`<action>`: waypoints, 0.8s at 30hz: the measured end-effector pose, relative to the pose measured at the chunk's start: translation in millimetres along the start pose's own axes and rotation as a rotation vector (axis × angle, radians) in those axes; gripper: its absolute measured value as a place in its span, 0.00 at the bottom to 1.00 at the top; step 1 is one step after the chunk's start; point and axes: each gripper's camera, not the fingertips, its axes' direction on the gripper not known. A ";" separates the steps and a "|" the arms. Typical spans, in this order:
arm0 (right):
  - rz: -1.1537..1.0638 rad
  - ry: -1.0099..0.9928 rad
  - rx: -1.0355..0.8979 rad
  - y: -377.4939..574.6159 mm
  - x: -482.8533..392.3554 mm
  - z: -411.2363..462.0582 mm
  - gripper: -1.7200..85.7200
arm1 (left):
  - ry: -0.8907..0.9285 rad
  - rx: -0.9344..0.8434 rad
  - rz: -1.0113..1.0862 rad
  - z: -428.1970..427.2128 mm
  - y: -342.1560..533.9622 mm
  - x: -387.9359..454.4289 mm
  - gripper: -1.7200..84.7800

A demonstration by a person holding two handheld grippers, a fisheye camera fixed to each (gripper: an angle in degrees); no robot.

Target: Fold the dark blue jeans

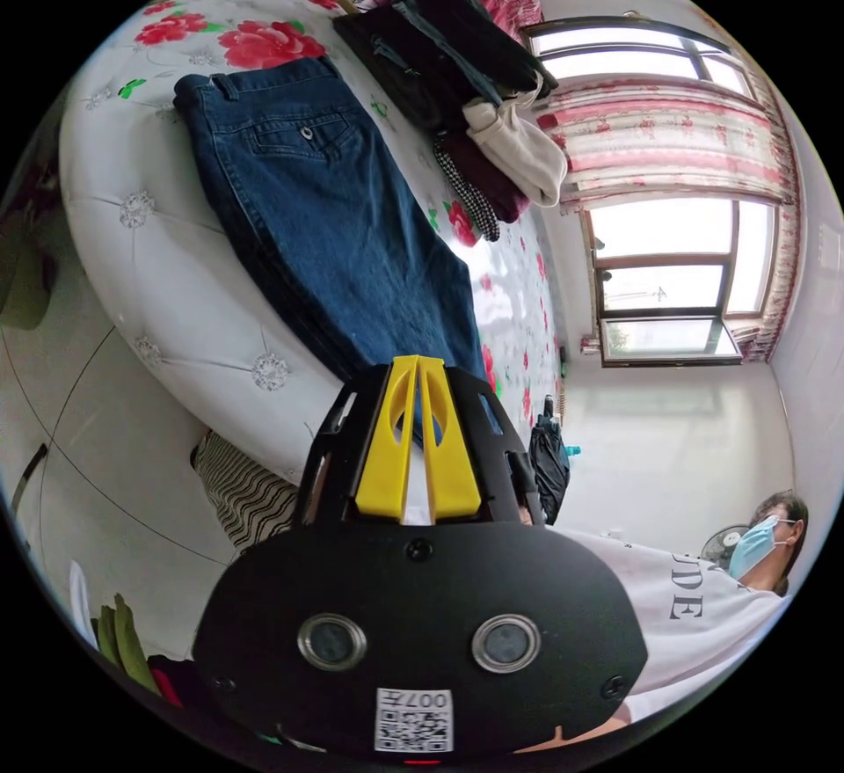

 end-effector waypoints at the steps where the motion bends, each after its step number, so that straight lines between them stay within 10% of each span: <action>1: -0.015 0.011 0.009 -2.6 -7.7 -3.4 0.10 | -0.001 -0.003 -0.003 0.4 -0.3 -1.1 0.01; 8: -0.624 -0.155 0.129 9.1 -120.6 -59.7 0.09 | -0.016 0.001 0.020 -7.4 -11.2 0.8 0.01; 17: -0.124 -0.122 0.004 -19.1 33.3 -17.5 0.11 | -0.008 -0.019 0.002 -13.0 -19.5 -13.6 0.01; 24: -0.134 -0.140 -0.048 2.7 40.4 -20.2 0.13 | -0.021 0.039 -0.017 -40.8 -27.3 -29.7 0.01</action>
